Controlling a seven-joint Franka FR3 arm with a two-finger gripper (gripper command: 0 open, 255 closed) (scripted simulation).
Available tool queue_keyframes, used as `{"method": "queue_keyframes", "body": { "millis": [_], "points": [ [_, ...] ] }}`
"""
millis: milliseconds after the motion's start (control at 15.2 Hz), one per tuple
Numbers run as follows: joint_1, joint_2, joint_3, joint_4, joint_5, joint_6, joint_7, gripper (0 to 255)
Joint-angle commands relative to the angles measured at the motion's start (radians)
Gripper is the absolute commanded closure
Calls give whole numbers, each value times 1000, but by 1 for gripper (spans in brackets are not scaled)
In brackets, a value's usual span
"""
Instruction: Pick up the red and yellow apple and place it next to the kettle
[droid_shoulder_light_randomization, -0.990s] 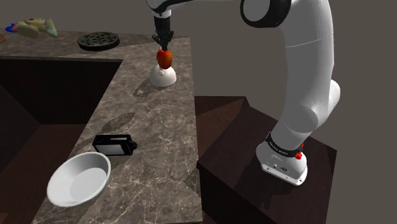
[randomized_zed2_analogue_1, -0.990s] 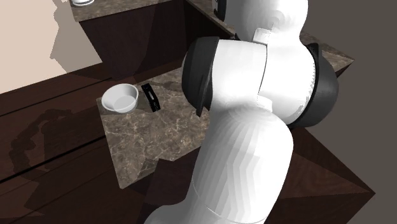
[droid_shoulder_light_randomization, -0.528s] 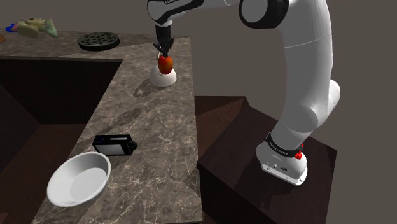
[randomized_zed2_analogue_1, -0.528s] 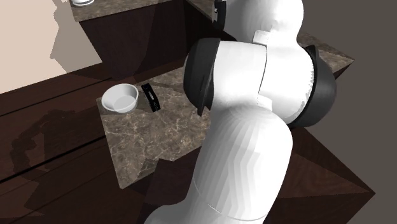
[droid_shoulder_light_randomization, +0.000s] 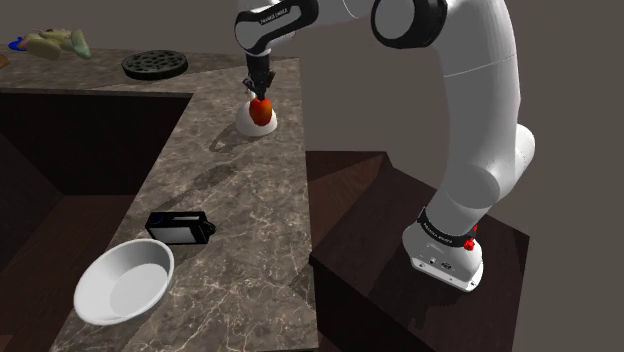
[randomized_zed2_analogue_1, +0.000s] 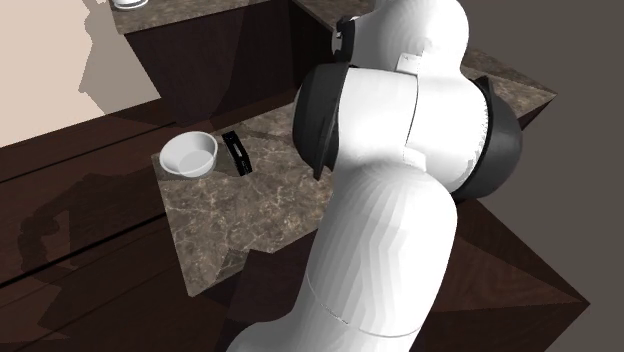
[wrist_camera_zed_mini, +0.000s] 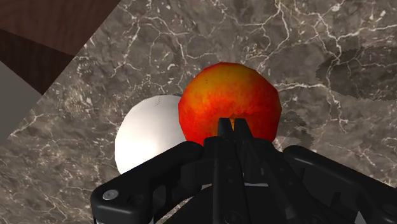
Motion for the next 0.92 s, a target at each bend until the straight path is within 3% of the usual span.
{"method": "queue_keyframes", "body": {
  "millis": [0, 858],
  "points": [
    [2, 10, -1, -12, -2, 22, 4, 255],
    [6, 93, -12, -55, -18, 147, 18, 255]
  ]
}}
